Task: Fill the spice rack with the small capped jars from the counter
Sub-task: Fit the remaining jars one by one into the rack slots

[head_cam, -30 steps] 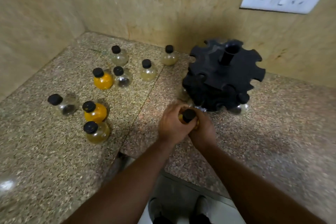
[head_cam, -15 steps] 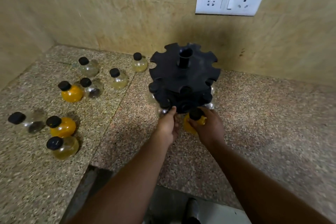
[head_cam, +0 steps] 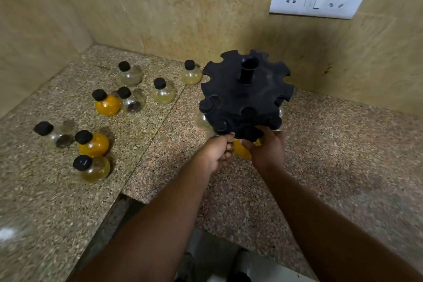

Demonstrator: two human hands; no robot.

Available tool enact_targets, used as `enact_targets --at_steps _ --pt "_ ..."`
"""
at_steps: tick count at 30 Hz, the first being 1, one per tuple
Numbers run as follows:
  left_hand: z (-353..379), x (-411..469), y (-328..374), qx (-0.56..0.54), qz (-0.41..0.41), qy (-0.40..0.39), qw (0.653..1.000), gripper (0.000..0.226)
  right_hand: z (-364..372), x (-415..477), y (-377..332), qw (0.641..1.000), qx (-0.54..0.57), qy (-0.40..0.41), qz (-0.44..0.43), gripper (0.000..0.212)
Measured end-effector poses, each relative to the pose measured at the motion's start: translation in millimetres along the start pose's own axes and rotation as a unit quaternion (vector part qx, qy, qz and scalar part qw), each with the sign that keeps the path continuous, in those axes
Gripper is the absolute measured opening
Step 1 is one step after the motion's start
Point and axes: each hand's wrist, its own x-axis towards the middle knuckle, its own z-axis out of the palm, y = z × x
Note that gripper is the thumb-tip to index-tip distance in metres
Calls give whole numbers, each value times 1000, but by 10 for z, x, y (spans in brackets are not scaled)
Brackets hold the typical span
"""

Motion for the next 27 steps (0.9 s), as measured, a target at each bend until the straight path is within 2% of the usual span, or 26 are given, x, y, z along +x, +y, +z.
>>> enact_targets --at_steps 4,9,13,16,19,21,27 --pt "21 -12 40 -10 -2 -10 1000 39 -14 58 -42 1000 -17 -3 3 58" --pt "-19 10 -159 3 50 58 997 26 -13 -98 -110 999 -40 22 -5 62" --pt "-318 4 -440 -46 43 104 993 21 154 -475 -223 991 -107 72 -43 57" --pt "-668 -26 -703 -79 60 175 980 22 445 -788 -312 991 -134 2 -29 57" --pt "-1065 -86 -949 -67 115 266 955 20 776 -1056 -461 985 -140 -98 -31 56" --pt "-1323 -156 -1066 -70 123 326 935 20 993 -1194 -615 975 -154 -153 -39 57" --pt "-2058 -438 -1261 -158 130 465 861 51 1717 -1515 -1112 948 -174 -253 -82 73"
